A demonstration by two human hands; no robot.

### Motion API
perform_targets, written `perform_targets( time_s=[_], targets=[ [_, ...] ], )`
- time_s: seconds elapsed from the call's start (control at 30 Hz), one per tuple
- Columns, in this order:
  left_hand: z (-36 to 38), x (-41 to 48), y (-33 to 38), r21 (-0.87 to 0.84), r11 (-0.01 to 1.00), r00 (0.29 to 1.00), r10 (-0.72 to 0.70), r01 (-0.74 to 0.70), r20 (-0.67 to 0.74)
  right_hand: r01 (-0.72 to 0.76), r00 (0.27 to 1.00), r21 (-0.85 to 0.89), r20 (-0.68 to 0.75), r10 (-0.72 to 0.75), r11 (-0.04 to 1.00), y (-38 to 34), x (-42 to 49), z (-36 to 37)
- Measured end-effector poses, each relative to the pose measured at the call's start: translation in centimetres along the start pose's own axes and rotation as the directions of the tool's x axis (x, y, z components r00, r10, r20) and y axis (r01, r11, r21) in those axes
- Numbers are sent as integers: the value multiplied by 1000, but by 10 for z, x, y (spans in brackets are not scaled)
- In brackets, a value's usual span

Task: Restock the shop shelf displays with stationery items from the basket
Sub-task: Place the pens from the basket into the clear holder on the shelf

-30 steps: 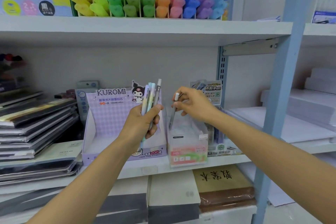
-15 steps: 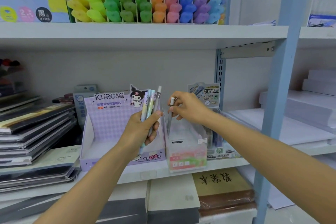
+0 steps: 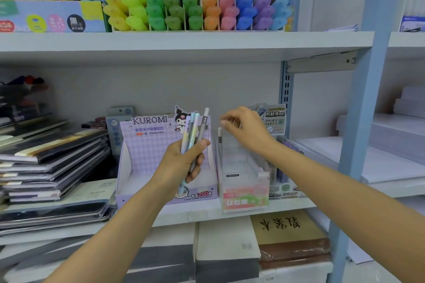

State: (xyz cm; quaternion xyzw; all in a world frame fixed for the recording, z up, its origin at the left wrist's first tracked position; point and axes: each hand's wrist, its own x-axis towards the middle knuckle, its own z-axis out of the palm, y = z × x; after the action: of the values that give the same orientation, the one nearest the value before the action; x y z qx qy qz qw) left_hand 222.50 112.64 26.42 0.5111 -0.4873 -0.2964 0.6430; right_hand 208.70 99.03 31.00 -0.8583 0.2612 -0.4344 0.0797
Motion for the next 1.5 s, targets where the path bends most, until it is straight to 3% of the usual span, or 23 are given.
perform_targets(
  time_s=[0.07,0.13,0.2,0.4,0.53,0.6,0.67,0.77,0.87,1.1,1.5],
  targets=[
    [3,-1,1,-6,1000,1000,8,-8,20,-90,996,353,10,92,931,-8,-3,-10],
    [7,-1,3,-1,1000,999,13,-13,40,-186,982,608,140,126,772,-15,-7,-16],
    [12,-2,4,19,999,996,30,-31,79,-212,974,671,205,97,710,-22,-13,-19],
    [21,-6,9,54,998,988,37,-45,151,-252,968,785,205,147,565,-24,-20,-31],
    [20,-5,13,47,998,996,32,-36,83,-201,963,847,80,257,491,-19,-16,-42],
    [17,-4,12,56,998,1000,15,-16,22,-151,944,844,-31,328,515,-11,-11,-49],
    [14,-3,10,67,998,1000,-14,15,-17,-142,941,782,-83,327,607,-2,-10,-53],
    [12,-2,6,101,994,999,-46,46,-9,-168,966,618,-52,254,768,8,-15,-42],
    [14,-2,5,10,1000,1000,-7,7,29,-158,979,494,-35,202,855,10,-21,-25],
    [11,-1,1,-39,999,999,4,-3,42,-69,998,304,16,67,950,4,-17,-5],
    [12,2,-6,-18,1000,998,6,-5,65,-75,997,297,44,65,952,9,-10,-10]
  ],
)
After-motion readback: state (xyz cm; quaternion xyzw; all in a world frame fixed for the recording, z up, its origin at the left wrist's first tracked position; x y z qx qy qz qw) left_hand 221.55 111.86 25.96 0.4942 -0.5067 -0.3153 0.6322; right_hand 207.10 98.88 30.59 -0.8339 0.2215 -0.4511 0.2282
